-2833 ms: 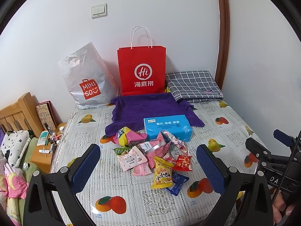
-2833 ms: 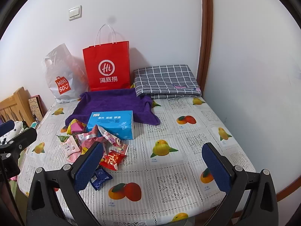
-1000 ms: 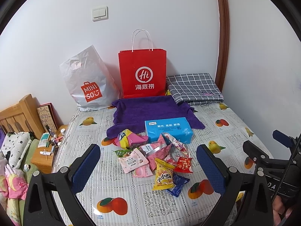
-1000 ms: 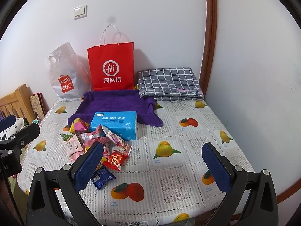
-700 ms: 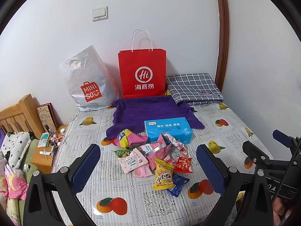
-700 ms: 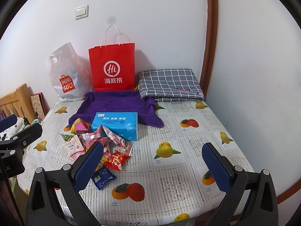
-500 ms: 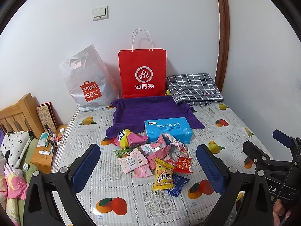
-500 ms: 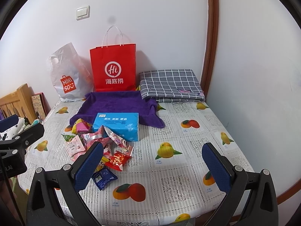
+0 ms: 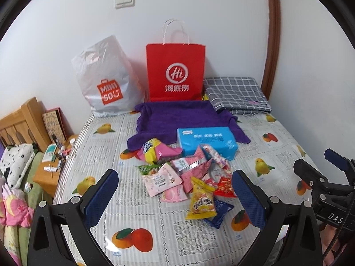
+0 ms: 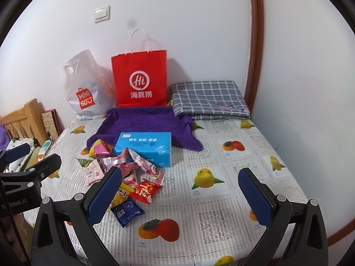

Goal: Organize snacks
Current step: 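Grasp the red snack packet with the right tool while the left tool grasps a pink-white packet, then lift both held packets and carry them over the purple towel, then open both tools to drop the packets onto the purple towel, then move both open tools back to the snack pile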

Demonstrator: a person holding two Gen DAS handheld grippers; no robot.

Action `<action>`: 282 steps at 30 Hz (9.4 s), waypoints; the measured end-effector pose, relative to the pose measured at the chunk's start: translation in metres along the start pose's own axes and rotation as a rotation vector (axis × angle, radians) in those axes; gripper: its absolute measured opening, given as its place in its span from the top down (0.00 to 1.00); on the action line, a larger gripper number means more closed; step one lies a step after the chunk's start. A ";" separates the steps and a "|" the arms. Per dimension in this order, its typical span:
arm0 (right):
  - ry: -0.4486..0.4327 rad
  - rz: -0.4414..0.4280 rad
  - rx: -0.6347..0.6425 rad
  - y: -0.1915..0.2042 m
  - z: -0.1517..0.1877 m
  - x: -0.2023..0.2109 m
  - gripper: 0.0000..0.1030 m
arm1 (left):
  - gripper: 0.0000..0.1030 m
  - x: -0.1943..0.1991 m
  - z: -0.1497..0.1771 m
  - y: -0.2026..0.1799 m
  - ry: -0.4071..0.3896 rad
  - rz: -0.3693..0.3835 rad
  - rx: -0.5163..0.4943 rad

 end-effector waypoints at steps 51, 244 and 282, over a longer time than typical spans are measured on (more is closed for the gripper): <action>0.265 -0.103 0.029 0.042 0.123 -0.166 0.40 | 0.01 -0.158 0.085 0.051 0.269 0.042 0.205; 0.166 -0.236 0.112 0.080 -0.097 -0.334 0.25 | 0.39 -0.343 -0.114 0.044 0.233 0.148 0.110; 0.240 -0.185 0.106 0.050 0.053 -0.167 0.61 | 0.39 -0.165 -0.008 0.074 0.237 0.155 0.085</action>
Point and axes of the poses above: each gripper's, at about its wrist camera, not at the fingertips, and x roughly against the way its jaws point, y to its left, z to its underside, the point moved 6 cm from there along -x, roughly the way its jaws point, and after that the axes turned 11 degrees about -y, right-handed, at the moved point
